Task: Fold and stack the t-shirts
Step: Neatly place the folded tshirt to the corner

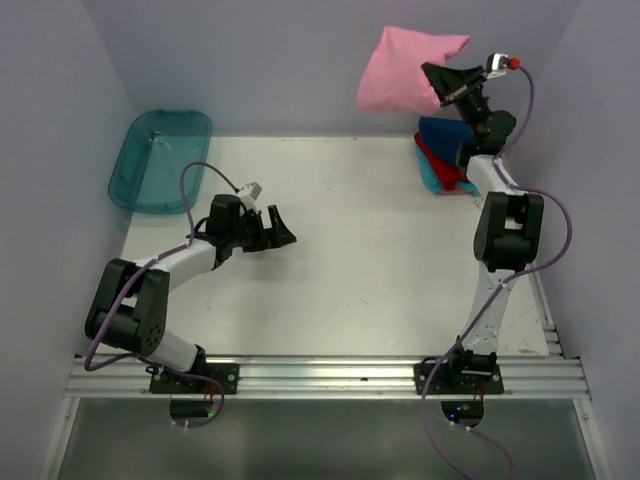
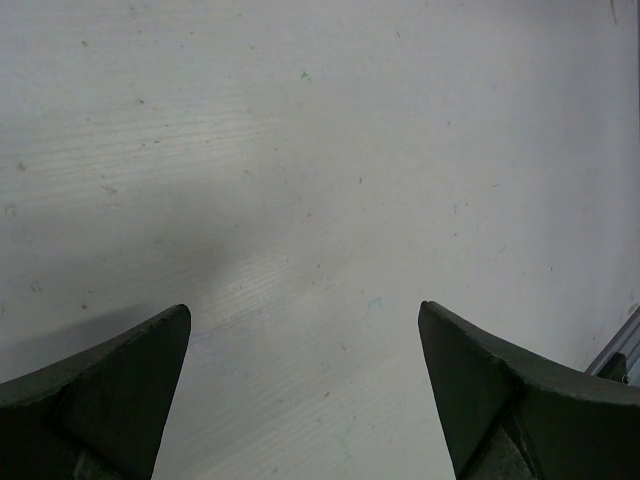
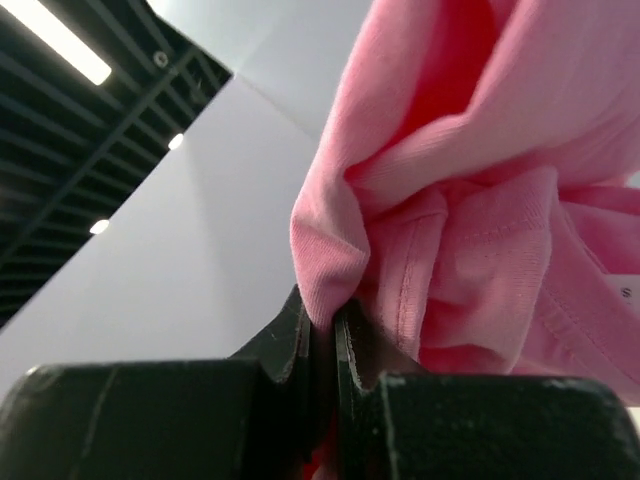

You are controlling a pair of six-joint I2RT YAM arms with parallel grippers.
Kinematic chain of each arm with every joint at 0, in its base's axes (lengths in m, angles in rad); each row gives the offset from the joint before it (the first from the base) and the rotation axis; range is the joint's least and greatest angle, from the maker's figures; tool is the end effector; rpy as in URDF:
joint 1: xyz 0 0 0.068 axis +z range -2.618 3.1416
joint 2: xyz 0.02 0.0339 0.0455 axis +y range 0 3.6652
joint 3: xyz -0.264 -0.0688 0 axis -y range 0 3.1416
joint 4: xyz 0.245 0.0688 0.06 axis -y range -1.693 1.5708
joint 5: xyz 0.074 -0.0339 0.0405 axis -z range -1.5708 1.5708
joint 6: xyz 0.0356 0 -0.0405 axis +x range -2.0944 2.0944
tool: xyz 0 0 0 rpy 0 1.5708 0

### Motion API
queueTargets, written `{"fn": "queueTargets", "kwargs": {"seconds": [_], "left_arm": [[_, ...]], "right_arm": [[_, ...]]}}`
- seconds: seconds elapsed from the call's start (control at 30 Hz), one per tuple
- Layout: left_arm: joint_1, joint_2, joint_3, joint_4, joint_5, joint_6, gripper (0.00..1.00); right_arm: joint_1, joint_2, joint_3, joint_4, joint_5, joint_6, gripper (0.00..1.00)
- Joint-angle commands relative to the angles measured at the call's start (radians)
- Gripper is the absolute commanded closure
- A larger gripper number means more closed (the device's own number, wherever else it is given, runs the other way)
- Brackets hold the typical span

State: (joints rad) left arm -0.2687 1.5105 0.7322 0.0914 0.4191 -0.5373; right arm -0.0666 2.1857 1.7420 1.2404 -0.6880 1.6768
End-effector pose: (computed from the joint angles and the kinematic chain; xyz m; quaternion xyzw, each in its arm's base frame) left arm 0.2883 -0.0944 0.1802 -0.0302 0.8881 -0.3370 0.3111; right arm 0.4907 -0.0101 0.3507 0.0710 0.4677 0.7167 0.5124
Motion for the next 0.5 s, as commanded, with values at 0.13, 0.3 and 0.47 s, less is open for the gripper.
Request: {"fn": "queueTargets", "kwargs": {"seconds": [0.13,0.3,0.47], "left_arm": [[0.010,-0.064,-0.042,0.005,0.003,0.034,0.00],[0.010,-0.055,-0.060,0.022,0.017,0.030,0.00],[0.010,-0.042,-0.077,0.031,0.030,0.023,0.00]], "right_arm": [[-0.116,-0.141,-0.027,-0.195,0.338,-0.437,1.00],[-0.125,-0.204,-0.257,-0.307,0.504,-0.591,1.00],[-0.076,-0.313,-0.516,-0.554,0.727,-0.769,1.00]]}}
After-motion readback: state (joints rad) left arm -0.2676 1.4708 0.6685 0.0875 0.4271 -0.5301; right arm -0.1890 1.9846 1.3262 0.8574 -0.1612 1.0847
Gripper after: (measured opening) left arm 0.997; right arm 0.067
